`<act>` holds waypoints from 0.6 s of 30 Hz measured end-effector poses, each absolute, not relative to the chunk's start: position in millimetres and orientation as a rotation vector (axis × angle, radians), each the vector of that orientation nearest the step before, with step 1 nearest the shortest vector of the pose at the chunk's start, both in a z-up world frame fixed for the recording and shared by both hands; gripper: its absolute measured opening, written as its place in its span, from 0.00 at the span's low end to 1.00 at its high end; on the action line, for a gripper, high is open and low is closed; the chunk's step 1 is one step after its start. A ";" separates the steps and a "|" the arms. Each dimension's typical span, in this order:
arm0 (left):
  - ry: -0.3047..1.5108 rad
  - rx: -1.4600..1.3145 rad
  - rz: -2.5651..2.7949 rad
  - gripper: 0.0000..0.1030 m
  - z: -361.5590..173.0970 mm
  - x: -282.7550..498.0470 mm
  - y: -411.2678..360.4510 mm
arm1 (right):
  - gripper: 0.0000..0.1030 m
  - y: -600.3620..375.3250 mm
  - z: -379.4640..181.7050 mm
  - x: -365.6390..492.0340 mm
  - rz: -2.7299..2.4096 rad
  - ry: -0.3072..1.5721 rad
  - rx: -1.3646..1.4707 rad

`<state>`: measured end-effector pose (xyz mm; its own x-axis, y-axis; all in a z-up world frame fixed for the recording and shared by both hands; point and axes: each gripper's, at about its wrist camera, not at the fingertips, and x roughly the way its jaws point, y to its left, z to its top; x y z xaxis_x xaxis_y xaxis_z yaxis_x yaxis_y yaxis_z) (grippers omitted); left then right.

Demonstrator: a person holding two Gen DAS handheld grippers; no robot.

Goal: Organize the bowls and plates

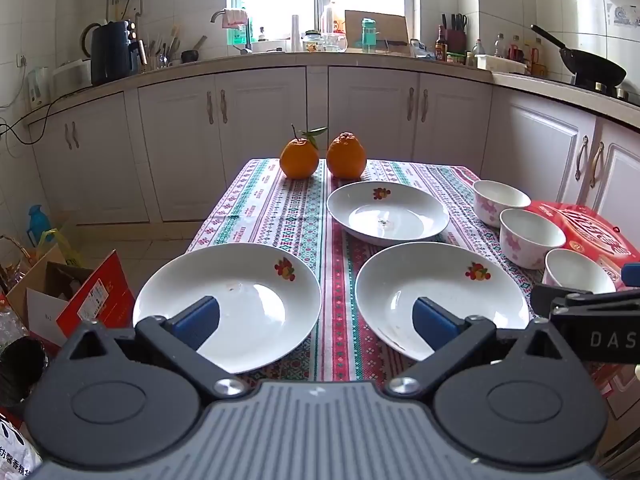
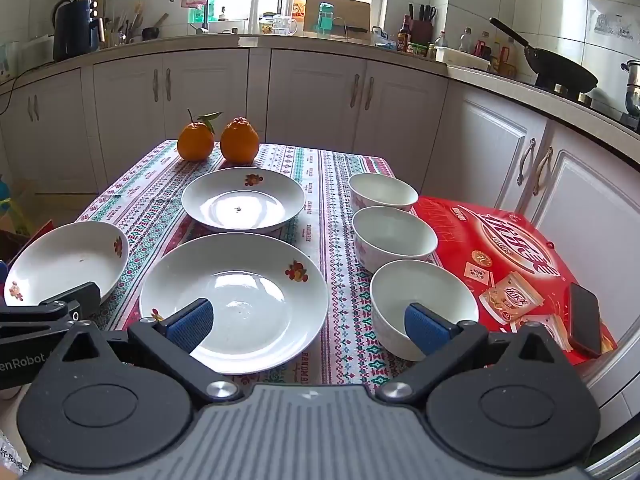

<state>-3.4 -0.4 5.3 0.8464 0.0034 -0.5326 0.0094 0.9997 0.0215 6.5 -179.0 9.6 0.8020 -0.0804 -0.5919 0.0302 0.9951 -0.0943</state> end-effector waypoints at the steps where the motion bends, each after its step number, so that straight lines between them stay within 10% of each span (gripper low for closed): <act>1: 0.563 0.022 -0.004 0.99 3.4 -2.2 -0.1 | 1.00 -179.5 9.9 6.3 -0.059 0.638 -0.082; 18: 0.563 0.021 -0.001 0.99 0.5 -0.6 0.2 | 1.00 -177.5 7.8 6.3 -0.066 0.631 -0.093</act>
